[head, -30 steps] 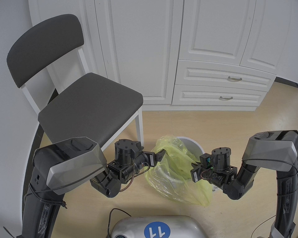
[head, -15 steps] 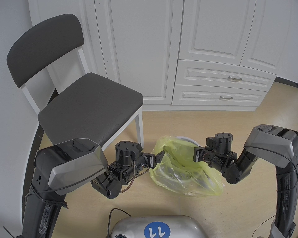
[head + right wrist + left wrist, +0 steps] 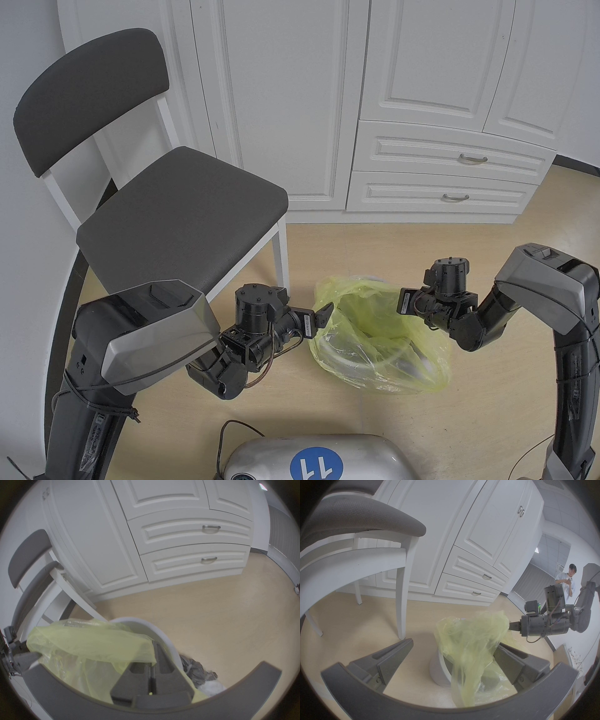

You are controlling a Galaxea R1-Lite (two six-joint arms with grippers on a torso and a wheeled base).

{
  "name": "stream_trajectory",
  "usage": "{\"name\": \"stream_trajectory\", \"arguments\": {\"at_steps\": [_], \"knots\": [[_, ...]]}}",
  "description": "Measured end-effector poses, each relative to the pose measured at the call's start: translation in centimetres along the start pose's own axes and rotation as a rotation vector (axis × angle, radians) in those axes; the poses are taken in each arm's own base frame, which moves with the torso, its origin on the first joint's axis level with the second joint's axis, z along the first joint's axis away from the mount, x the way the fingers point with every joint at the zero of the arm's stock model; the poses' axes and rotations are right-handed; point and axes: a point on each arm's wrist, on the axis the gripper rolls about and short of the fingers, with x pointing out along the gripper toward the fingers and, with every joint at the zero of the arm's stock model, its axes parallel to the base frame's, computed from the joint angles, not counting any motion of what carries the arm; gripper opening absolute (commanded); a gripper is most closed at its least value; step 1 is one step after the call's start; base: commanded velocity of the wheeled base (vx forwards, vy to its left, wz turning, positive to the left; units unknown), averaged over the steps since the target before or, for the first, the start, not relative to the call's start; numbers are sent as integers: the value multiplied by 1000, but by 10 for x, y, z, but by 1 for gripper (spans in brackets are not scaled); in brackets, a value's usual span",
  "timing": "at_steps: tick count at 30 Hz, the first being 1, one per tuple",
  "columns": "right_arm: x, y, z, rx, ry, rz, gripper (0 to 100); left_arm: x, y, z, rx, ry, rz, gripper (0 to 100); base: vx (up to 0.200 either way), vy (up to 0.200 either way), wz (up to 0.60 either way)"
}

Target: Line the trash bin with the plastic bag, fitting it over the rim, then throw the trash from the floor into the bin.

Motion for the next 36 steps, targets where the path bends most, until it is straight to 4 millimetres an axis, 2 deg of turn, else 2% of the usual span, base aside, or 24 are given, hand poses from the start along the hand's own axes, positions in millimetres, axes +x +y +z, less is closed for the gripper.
{"name": "stream_trajectory", "arguments": {"at_steps": [9,14,21,24,29,36], "knots": [[-29,-7,16,-70,120,-55,0,23,8,1,-3,-22,92,100,0,0,0],[-49,-4,25,-106,168,-60,0,39,14,1,-5,-28,142,100,0,0,0],[-60,0,29,-136,174,-50,0,57,20,-5,-6,-8,168,100,0,0,0],[-56,2,28,-137,169,-50,0,63,23,-5,-9,-16,195,100,0,0,0],[-36,2,26,-114,121,-75,0,65,26,-8,-12,-20,221,100,0,0,0],[-3,-5,21,-38,16,-93,0,55,28,-10,-13,-13,222,100,0,0,0]]}}
